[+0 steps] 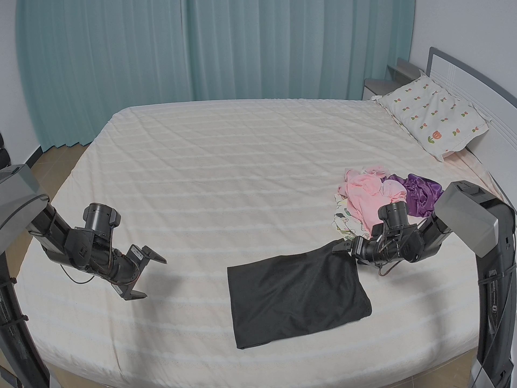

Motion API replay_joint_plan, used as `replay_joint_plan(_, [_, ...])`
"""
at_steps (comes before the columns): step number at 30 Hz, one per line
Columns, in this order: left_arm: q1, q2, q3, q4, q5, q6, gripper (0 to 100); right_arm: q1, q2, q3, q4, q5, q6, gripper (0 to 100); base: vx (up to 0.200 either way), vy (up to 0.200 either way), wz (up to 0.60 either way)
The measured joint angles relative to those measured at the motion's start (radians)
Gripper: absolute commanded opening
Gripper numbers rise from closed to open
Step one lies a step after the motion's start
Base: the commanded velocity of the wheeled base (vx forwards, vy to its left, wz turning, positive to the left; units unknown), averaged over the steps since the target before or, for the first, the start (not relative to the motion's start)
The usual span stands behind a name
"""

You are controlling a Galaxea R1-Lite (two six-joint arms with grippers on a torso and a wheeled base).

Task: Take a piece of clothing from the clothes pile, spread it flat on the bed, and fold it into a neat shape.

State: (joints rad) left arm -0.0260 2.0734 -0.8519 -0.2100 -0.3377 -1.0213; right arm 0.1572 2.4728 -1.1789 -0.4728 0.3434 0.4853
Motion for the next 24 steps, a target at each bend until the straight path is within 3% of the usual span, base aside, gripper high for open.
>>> replay_joint_plan(8, [0.0, 0.0, 0.0, 0.0, 0.0, 0.0, 100, -0.019, -0.077, 0.269, -0.087, 0.084, -0.204, 100, 0.0, 0.0, 0.0])
replay_joint_plan(14, [0.0, 0.0, 0.0, 0.0, -0.001, 0.0, 100, -0.019, -0.114, 0.354, -0.096, 0.1, -0.228, 100, 0.0, 0.0, 0.0])
replay_joint_plan(15, [0.0, 0.0, 0.0, 0.0, -0.001, 0.0, 100, -0.019, -0.119, 0.361, -0.096, 0.102, -0.229, 0, 0.0, 0.0, 0.0])
replay_joint_plan(24, [0.0, 0.0, -0.001, 0.0, -0.001, 0.0, 100, -0.026, -0.154, 0.43, -0.095, 0.127, -0.311, 0, 0.0, 0.0, 0.0])
